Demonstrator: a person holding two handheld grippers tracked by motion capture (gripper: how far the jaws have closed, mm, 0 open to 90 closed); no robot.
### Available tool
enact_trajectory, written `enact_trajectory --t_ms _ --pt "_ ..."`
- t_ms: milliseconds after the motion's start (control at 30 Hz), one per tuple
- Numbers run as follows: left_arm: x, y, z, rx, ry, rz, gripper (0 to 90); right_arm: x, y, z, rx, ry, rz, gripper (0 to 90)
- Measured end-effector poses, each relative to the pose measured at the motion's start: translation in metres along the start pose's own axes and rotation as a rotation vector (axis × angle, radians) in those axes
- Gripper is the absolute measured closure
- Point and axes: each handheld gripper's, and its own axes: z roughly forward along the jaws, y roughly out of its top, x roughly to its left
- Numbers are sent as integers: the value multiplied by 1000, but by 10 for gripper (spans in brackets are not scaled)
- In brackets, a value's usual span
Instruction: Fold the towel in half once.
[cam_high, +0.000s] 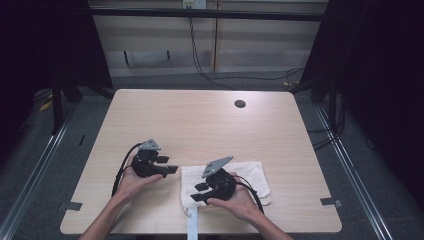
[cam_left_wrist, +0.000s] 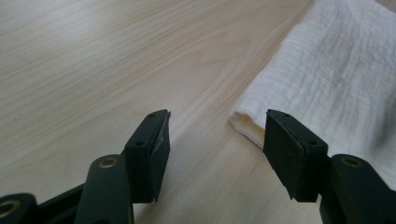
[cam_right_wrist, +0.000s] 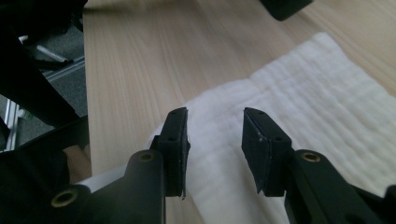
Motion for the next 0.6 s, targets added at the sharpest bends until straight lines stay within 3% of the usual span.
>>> enact_trajectory --t_ms 167,267,300,500,600 --pt "2 2 -4 -36 23 -11 415 9 6 21 52 13 -43 668" --pt "3 1 -4 -33 26 -14 415 8 6 26 55 20 -56 699" --pt "3 1 -4 -28 24 -9 415 7 6 28 36 21 -62 688" --pt "1 0 1 -19 37 -4 431 10 4 38 78 32 -80 565" --pt "-2 0 4 -10 27 2 434 18 1 41 62 -14 -123 516"
